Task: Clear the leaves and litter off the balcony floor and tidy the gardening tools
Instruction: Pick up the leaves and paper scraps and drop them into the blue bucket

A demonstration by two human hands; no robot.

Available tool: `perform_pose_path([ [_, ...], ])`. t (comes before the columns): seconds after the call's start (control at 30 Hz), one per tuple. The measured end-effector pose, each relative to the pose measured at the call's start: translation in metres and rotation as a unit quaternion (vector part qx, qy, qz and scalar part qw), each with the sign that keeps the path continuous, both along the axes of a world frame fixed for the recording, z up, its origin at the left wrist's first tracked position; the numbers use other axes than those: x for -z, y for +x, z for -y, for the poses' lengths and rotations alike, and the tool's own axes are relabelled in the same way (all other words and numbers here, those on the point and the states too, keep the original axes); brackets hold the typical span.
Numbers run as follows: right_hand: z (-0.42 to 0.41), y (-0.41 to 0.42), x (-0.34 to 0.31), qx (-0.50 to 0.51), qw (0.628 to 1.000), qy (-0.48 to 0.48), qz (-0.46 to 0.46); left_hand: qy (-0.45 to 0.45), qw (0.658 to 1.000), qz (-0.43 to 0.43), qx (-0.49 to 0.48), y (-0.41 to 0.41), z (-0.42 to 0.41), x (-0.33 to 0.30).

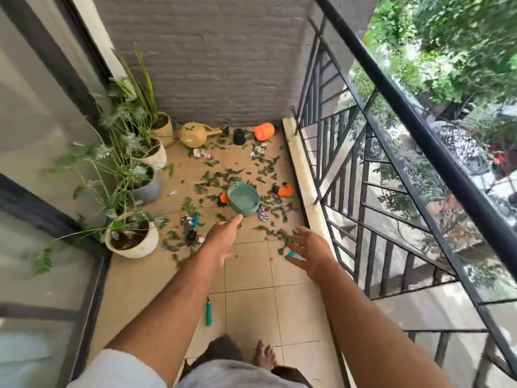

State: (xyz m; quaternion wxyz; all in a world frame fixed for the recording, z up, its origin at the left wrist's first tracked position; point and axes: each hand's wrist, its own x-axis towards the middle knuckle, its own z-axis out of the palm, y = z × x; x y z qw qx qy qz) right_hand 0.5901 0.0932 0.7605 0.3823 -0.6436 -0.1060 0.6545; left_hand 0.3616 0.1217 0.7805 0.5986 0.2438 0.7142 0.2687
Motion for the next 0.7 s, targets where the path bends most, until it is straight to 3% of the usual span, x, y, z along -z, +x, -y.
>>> perform_pose_path([
  [0.33,-0.059,0.035,0.074,0.052,0.993,-0.099,0.044,-0.076,0.996,0.018,-0.044,-0.001,-0.091,0.101],
  [0.5,-0.112,0.027,0.126,0.039,0.989,-0.127,0.070,-0.073,0.995,-0.061,-0.030,-0.015,-0.133,0.166],
  [0.7,-0.168,0.025,0.228,0.014,0.989,-0.120,0.088,-0.121,0.984,-0.127,0.017,-0.023,-0.167,0.317],
])
